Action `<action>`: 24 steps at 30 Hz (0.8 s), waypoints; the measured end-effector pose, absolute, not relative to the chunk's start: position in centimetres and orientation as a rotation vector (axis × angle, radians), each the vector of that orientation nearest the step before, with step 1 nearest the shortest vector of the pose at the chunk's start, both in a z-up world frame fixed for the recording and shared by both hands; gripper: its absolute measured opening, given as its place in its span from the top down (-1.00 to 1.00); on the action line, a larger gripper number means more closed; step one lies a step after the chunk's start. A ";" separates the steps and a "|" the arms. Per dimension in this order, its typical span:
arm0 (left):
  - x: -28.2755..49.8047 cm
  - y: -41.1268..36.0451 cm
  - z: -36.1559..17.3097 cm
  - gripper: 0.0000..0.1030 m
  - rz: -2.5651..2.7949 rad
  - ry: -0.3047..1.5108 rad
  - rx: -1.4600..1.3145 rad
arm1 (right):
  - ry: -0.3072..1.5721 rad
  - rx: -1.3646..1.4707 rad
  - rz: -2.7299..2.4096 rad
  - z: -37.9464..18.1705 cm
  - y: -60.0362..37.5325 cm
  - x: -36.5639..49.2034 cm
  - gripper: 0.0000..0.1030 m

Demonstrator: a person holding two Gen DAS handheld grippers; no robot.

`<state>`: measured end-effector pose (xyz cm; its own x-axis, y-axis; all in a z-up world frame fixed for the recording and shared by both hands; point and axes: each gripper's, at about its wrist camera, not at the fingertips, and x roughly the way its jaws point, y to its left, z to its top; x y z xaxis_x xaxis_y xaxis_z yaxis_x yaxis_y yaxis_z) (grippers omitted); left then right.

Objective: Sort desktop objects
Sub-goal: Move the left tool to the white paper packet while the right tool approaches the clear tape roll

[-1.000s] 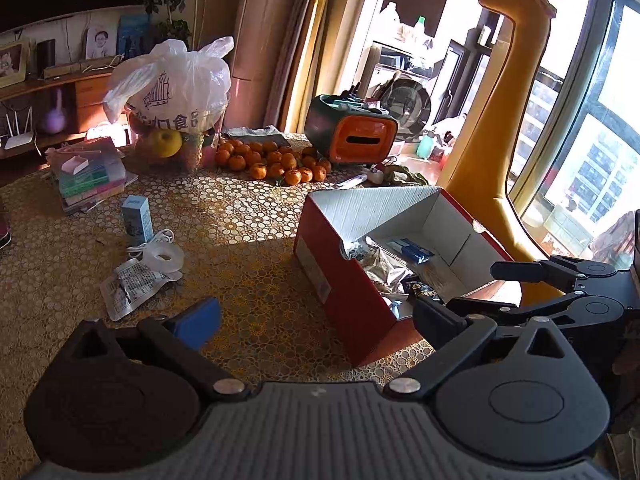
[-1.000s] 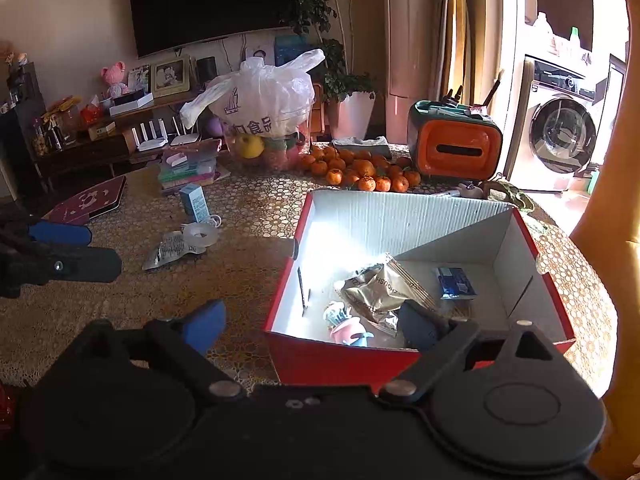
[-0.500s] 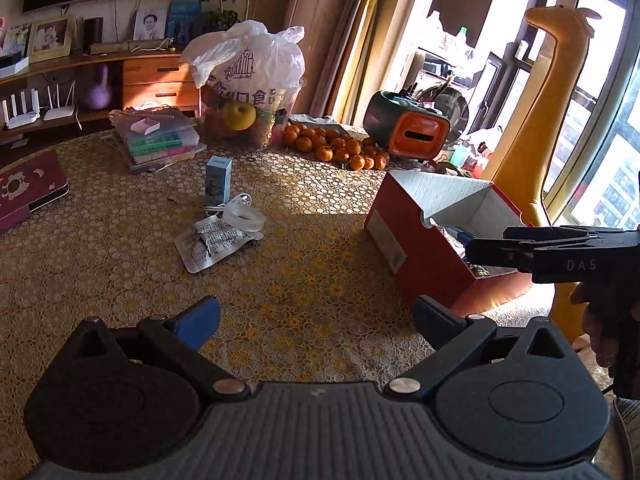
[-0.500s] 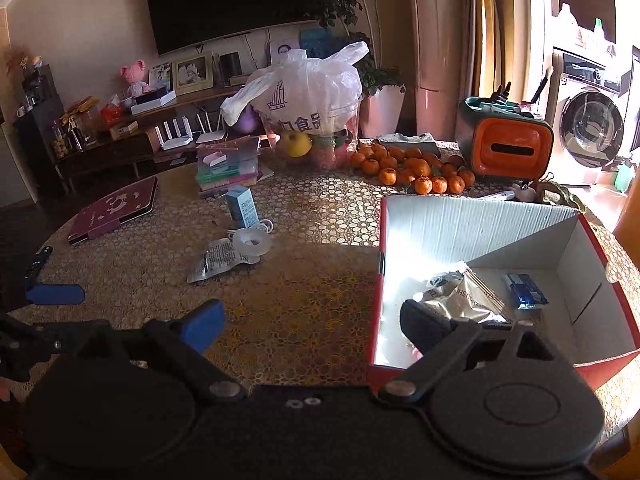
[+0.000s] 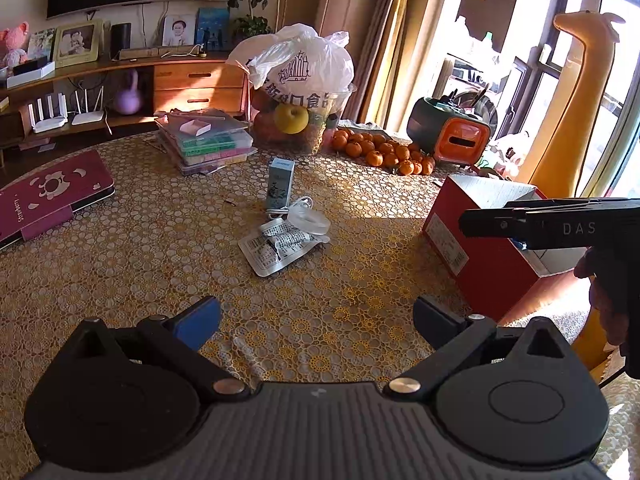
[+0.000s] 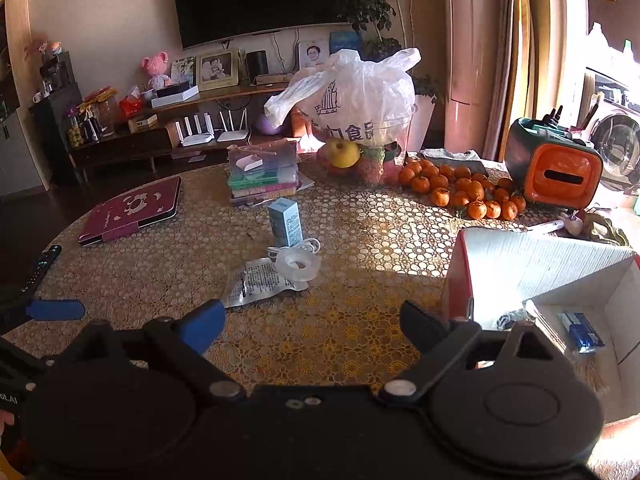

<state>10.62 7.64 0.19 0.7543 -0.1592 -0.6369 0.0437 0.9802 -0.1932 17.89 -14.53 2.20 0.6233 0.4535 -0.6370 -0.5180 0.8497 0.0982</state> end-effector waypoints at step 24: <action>16.9 10.4 -4.0 -1.00 -0.135 0.722 -0.156 | 0.734 -0.152 0.600 -1.5 -8.3 24.2 -0.80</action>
<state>16.87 10.42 -4.00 0.7424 -0.1760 -0.6464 0.0687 0.9798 -0.1879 24.19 -8.30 -1.45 0.5843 0.4598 -0.6687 -0.5634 0.8229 0.0736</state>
